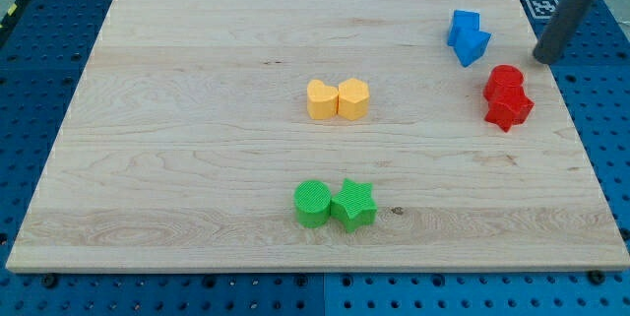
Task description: Slide blue triangle to the top side of the yellow heart
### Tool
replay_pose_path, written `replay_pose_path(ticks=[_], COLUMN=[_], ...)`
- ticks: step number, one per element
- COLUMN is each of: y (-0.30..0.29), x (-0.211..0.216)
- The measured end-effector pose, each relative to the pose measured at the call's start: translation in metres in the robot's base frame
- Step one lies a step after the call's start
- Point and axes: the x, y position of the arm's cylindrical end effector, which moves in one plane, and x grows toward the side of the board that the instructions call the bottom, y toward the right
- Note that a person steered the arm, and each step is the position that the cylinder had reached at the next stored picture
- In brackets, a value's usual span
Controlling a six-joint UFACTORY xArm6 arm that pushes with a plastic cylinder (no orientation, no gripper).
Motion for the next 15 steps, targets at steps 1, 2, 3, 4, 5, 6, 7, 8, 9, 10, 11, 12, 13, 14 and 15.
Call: replay_pose_path(ticks=[1, 2, 3, 4, 5, 6, 7, 8, 9, 10, 11, 12, 13, 14, 15], y=[-0.037, -0.054, -0.075, -0.105, -0.124, -0.143, -0.168, -0.175, -0.182, -0.183, -0.186, -0.196, -0.227, -0.253, -0.283], x=[0.0, -0.018, -0.029, -0.029, -0.025, -0.024, -0.024, -0.027, -0.044, -0.033, -0.016, -0.011, 0.001, -0.001, -0.01])
